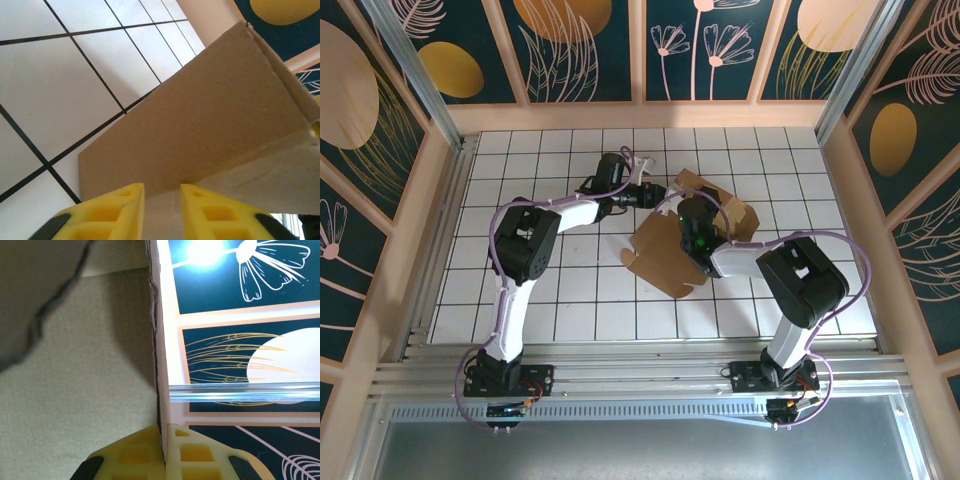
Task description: Fold the paper box
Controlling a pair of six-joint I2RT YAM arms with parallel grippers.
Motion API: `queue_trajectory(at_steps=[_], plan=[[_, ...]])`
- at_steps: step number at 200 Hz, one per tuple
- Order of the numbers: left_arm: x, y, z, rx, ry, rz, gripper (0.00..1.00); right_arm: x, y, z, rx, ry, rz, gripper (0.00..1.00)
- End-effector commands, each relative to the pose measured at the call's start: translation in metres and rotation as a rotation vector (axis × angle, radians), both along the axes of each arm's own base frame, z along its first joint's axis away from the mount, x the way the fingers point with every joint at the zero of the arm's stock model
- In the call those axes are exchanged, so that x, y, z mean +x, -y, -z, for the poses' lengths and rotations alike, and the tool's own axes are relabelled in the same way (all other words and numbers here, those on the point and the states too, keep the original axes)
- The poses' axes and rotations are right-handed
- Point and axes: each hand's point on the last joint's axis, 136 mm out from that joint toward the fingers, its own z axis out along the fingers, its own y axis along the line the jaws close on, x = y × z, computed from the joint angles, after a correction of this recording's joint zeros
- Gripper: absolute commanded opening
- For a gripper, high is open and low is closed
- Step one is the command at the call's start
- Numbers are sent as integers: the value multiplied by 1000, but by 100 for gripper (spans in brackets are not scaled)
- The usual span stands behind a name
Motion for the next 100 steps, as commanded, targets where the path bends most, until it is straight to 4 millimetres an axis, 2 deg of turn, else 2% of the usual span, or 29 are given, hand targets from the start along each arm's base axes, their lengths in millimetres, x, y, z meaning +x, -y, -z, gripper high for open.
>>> queue_trajectory(at_steps=[1,30,50,74,100], plan=[[1,-3,-41,33,184,3,28,-9,0,18,-14,-62,-12,0],[8,-24,-42,110,246,-55,29,-10,1,17,-12,-61,-10,0],[5,-36,-40,121,285,-28,31,-11,1,19,-13,-65,-11,0],[-6,-36,-19,157,338,74,33,-11,1,17,-14,-63,-11,0],[17,-40,2,265,357,39,36,-11,0,18,-17,-69,-13,0]])
